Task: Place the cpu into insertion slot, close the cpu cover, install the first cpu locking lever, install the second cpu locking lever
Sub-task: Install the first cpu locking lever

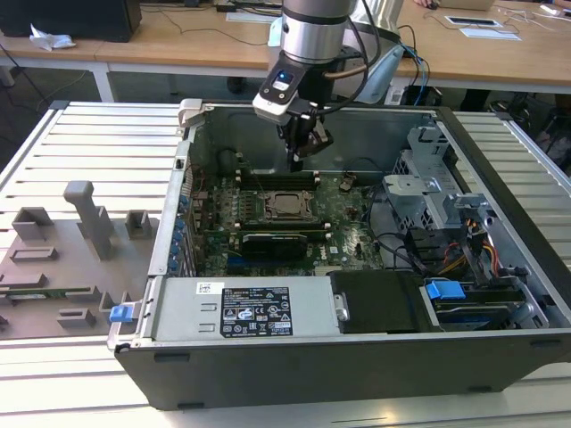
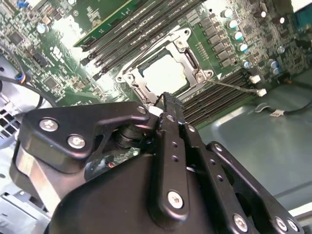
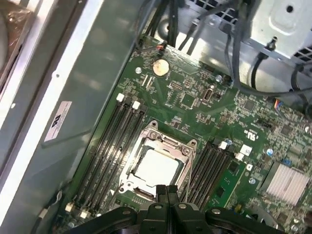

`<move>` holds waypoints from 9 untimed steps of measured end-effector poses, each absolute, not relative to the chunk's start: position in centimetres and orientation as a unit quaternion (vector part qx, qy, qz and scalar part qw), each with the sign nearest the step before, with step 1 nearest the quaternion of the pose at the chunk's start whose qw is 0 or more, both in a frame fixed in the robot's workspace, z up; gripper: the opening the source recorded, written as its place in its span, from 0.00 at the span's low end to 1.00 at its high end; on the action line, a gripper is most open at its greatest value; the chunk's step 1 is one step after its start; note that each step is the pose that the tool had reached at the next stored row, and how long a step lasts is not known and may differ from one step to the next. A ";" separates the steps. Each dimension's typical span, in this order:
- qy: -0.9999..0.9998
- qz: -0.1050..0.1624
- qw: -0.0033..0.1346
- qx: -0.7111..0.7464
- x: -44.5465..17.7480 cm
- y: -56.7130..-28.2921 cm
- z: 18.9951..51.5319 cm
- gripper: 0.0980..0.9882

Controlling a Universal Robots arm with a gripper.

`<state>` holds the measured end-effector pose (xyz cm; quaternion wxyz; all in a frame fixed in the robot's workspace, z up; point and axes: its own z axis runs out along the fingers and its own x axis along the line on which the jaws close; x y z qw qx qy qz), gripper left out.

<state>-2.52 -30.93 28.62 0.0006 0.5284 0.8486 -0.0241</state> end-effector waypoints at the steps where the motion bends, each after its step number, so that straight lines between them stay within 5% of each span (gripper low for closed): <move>1: 0.854 -0.024 0.001 0.521 -2.5 -30.9 28.6 0.01; 9: 0.882 -0.024 0.002 0.470 -2.5 -30.9 28.6 0.01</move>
